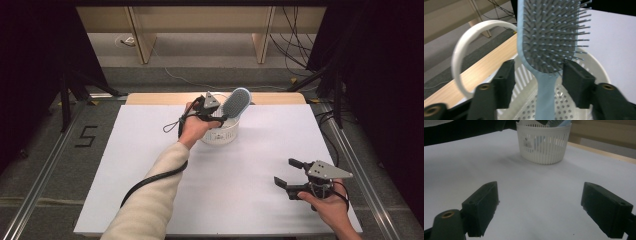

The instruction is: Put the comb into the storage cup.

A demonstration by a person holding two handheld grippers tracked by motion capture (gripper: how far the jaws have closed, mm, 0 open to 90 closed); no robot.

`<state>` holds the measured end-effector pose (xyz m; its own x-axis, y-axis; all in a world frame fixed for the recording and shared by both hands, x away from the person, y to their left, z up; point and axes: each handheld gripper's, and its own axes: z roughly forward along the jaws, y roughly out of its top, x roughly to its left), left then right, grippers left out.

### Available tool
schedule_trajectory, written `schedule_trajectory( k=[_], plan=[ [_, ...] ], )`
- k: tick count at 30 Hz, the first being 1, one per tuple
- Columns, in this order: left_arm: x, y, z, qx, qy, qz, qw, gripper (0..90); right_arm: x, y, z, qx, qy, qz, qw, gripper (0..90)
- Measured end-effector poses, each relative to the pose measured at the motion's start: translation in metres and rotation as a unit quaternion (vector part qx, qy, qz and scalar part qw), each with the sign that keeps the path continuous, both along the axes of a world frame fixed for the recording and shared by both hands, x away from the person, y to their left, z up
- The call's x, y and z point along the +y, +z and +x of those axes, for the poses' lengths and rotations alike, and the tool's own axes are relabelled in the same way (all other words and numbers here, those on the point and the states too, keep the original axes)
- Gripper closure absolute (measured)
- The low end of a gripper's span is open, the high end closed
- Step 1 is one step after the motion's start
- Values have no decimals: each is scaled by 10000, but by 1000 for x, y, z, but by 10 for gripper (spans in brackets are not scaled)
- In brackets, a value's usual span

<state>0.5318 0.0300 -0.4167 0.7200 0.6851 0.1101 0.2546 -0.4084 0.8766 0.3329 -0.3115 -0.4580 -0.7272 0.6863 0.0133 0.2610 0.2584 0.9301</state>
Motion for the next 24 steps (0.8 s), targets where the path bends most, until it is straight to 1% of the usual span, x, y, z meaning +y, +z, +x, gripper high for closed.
schedule_trajectory(
  k=[1, 5, 7, 8, 9, 10, 12, 14, 16, 18, 20, 24],
  plan=[
    [1, 1, -1, 46, 31, -93, 9999, 392, 0, 0, 0, 1, 0, 0, 10000, 155],
    [6, 4, -3, 40, 104, -88, 9999, 310, 0, 0, 0, 10, -6, -4, 10000, 155],
    [9, 6, -4, 45, 112, -102, 9999, 297, 1, 0, 0, 8, -6, -9, 10000, 155],
    [11, 8, -6, 59, 158, -179, 9997, 286, 1, 0, 0, 8, -6, -10, 10000, 155],
    [12, 8, -6, 78, 166, -195, 9996, 276, 1, 0, 0, 8, -8, -10, 10000, 155],
    [13, 10, -7, 164, 217, -273, 9993, 272, 1, 0, 0, 9, -9, -10, 10000, 155],
    [15, 12, -9, 275, 313, -333, 9986, 217, 1, 0, 0, 17, -7, -8, 10000, 155],
    [18, 13, -10, 280, 317, -331, 9986, 200, 1, 0, 0, 10, -8, -11, 10000, 155],
    [20, 14, -13, 334, 315, -336, 9984, 189, 1, 0, 0, 3, -4, -20, 10000, 155],
    [22, 15, -15, 344, 377, -320, 9982, 155, 1, 0, 0, 10, -5, -22, 10000, 155],
    [24, 16, -17, 343, 398, -325, 9981, 153, 1, 0, 0, 8, -6, -22, 10000, 155],
    [26, 18, -20, 366, 426, -266, 9981, 144, 1, 0, 0, 8, -6, -23, 10000, 155]
  ],
)
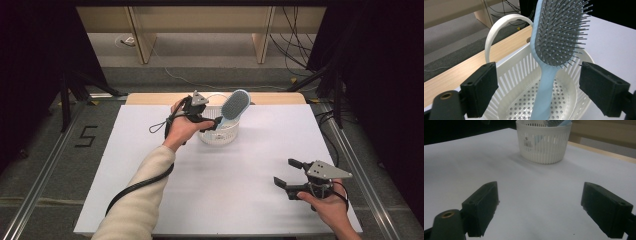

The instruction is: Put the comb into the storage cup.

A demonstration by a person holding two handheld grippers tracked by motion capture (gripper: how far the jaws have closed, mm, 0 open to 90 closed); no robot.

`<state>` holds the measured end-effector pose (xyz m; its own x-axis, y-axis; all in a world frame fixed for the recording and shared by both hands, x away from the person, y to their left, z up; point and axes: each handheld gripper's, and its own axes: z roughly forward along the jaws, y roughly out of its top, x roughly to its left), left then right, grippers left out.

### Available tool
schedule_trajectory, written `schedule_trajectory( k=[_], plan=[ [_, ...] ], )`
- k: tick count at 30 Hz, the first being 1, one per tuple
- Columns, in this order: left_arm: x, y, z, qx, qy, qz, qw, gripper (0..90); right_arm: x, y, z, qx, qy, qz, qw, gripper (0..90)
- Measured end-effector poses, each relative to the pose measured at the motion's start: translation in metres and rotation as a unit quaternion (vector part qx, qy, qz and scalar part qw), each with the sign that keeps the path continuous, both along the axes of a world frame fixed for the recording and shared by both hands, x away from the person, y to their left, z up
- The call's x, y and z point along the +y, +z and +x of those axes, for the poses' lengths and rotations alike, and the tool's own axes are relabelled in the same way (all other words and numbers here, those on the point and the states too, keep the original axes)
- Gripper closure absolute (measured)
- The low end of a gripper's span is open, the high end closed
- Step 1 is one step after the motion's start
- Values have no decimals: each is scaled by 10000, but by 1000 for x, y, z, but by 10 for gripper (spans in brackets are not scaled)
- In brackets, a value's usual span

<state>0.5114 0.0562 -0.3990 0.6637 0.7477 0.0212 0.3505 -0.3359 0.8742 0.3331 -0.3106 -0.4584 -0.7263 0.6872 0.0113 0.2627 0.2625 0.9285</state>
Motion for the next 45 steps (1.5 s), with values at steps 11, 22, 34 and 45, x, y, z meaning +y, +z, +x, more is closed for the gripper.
schedule_trajectory(
  k=[11, 22, 34, 45],
  plan=[
    [10, 2, -10, 37, 188, 104, 9998, 70, 0, 0, 0, 3, -4, 5, 10000, 155],
    [25, 1, -22, 11, 235, 105, 9997, 71, 0, 0, 0, 23, -16, 1, 10000, 155],
    [42, -3, -35, -3, 262, 48, 9996, 67, 1, -1, 0, 24, -21, -7, 10000, 155],
    [53, -14, -51, -4, 262, 7, 9997, 68, 1, -1, 0, 26, -27, -27, 10000, 155]
  ],
)
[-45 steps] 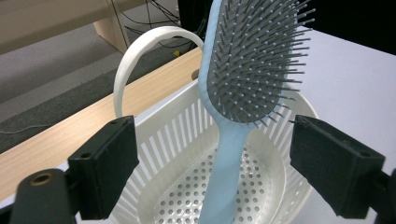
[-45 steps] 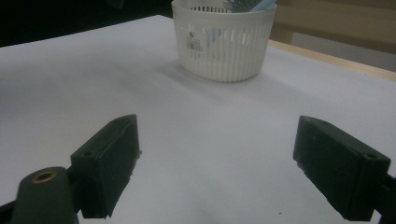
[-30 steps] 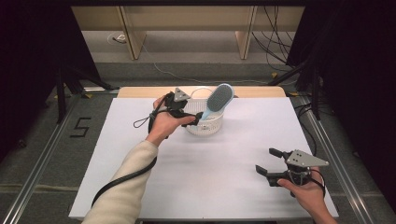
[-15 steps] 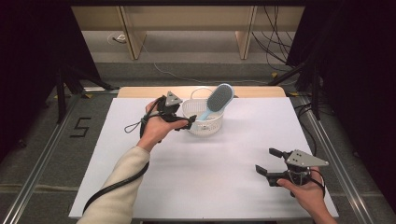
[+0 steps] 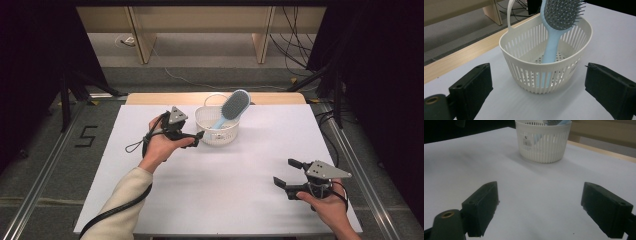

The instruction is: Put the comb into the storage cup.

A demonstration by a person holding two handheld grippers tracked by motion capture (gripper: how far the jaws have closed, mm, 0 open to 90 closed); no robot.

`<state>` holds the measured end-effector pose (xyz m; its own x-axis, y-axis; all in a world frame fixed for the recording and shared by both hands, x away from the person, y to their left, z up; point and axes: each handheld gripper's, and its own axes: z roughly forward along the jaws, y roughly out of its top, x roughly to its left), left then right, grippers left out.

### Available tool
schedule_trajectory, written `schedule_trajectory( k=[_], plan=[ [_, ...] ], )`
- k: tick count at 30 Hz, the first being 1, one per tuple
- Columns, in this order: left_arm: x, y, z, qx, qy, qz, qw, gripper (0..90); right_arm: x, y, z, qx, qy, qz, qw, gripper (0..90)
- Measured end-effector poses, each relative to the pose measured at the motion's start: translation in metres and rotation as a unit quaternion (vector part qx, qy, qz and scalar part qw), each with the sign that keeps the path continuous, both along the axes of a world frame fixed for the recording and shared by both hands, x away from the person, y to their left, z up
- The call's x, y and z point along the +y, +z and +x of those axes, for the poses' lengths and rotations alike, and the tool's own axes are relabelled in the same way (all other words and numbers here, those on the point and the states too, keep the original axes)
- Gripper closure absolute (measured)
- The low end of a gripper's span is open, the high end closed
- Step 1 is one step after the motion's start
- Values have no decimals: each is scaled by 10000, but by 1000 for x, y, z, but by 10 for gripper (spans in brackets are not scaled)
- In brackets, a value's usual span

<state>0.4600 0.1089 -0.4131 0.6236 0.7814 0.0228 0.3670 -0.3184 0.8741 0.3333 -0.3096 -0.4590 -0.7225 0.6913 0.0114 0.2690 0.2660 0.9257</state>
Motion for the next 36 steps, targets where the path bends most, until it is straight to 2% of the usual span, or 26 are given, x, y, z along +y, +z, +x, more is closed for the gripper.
schedule_trajectory(
  k=[7, 15, 19, 36],
  plan=[
    [5, -6, -7, 55, -5, 2, 10000, 68, 0, 0, 0, -25, 4, -15, 10000, 155],
    [13, -5, -18, 5, -20, -21, 10000, 70, 0, 1, 0, -22, 0, -3, 10000, 155],
    [17, -4, -23, 26, -21, -99, 9999, 70, 0, 1, 0, -21, 5, 1, 10000, 155],
    [30, -11, -44, -27, -31, -8, 10000, 73, 0, 1, 0, -25, 6, 2, 10000, 155]
  ],
)
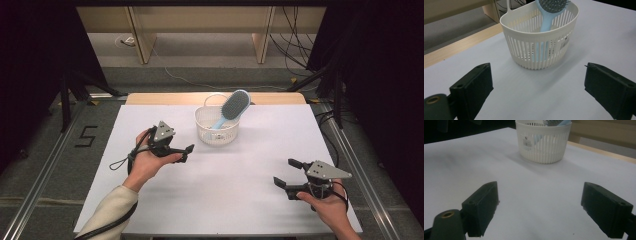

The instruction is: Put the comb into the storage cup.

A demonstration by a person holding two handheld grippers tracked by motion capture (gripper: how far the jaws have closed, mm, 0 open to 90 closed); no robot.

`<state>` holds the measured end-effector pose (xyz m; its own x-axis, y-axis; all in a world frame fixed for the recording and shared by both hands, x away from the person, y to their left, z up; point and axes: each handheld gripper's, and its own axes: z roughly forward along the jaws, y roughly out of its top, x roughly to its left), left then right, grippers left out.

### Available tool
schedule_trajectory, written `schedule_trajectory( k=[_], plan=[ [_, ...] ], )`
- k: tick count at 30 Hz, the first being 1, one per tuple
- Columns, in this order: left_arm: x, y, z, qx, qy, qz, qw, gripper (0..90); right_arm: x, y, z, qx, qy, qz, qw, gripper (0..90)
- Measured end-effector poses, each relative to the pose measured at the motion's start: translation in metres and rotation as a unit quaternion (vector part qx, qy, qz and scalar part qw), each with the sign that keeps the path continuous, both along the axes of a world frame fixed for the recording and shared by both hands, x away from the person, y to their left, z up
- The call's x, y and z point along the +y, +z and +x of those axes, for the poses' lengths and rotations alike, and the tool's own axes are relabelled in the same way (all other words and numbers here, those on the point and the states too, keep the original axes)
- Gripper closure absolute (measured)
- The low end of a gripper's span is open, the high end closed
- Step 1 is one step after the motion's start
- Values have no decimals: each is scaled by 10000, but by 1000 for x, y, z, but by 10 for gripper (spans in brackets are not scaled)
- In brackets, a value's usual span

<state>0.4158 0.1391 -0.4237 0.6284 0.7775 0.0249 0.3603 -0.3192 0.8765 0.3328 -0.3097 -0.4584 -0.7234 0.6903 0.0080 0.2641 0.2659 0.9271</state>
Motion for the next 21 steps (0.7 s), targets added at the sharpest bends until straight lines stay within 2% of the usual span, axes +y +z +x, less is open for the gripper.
schedule_trajectory(
  k=[21],
  plan=[
    [14, -10, -18, 14, 71, 35, 10000, 72, 0, 0, 0, -13, 2, -3, 10000, 155]
  ],
)
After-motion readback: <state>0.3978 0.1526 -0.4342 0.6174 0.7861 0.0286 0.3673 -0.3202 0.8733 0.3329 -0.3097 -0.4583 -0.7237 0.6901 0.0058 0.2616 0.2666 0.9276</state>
